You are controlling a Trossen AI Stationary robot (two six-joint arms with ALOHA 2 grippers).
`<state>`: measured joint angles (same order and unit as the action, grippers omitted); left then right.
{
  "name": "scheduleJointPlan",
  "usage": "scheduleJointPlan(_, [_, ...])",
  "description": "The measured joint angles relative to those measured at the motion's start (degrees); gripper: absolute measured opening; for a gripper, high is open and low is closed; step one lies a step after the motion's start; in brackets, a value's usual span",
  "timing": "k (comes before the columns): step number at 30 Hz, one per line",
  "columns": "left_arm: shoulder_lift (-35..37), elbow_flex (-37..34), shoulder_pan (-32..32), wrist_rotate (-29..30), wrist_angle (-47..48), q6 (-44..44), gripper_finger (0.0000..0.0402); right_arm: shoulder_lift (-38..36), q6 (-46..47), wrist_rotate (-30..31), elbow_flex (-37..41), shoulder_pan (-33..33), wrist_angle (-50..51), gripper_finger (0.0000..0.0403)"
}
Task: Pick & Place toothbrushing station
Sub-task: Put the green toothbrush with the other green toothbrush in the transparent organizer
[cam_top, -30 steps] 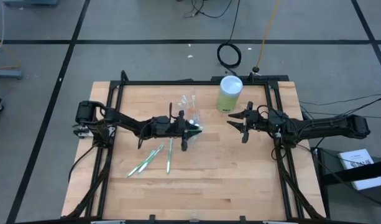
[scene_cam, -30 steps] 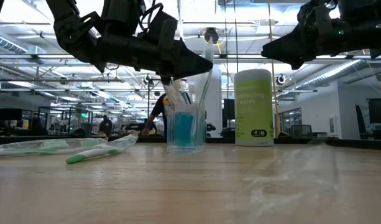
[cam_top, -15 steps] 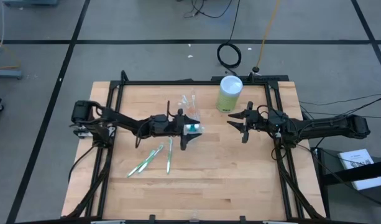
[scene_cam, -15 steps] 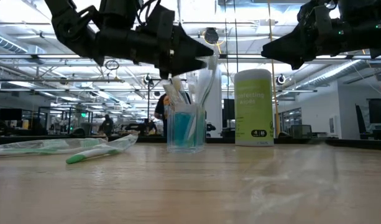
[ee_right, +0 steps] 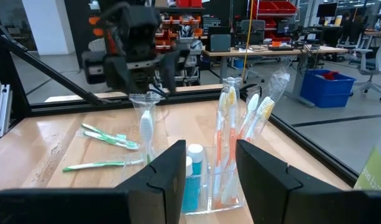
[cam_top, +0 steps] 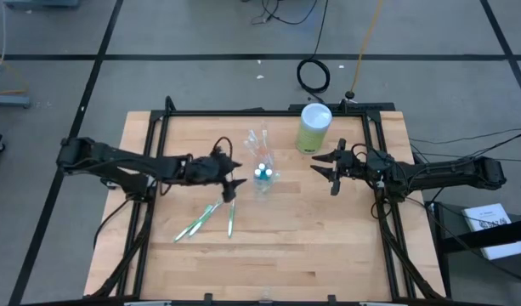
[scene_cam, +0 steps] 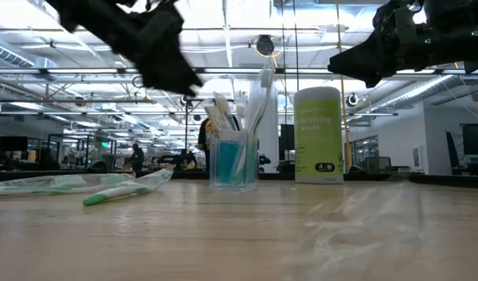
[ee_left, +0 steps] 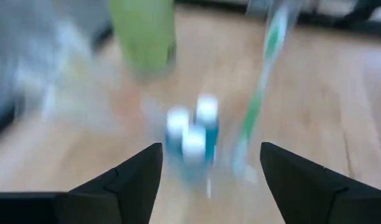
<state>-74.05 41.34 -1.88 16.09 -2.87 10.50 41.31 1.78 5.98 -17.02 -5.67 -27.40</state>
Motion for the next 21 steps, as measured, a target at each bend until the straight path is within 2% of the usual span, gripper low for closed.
scheduleJointPlan(6, [2.6,0.0,-3.8,-2.1,24.5,17.0,0.0252,0.0,-0.1,0.0,0.0,0.0,-0.1,0.013])
scheduleJointPlan(10, [1.7,0.0,-6.4,-2.8,35.0,24.5,0.0244,0.0,-0.1,0.0,0.0,0.0,-0.1,0.013])
scheduleJointPlan(18, [-2.5,0.0,-8.2,0.3,33.8,30.5,0.0244,0.0,0.4,0.0,0.0,0.0,-0.2,0.013])
scheduleJointPlan(21, [-5.7,0.0,-8.1,-0.9,32.1,30.7,0.0243,0.0,0.5,0.0,0.0,0.0,-0.2,0.013])
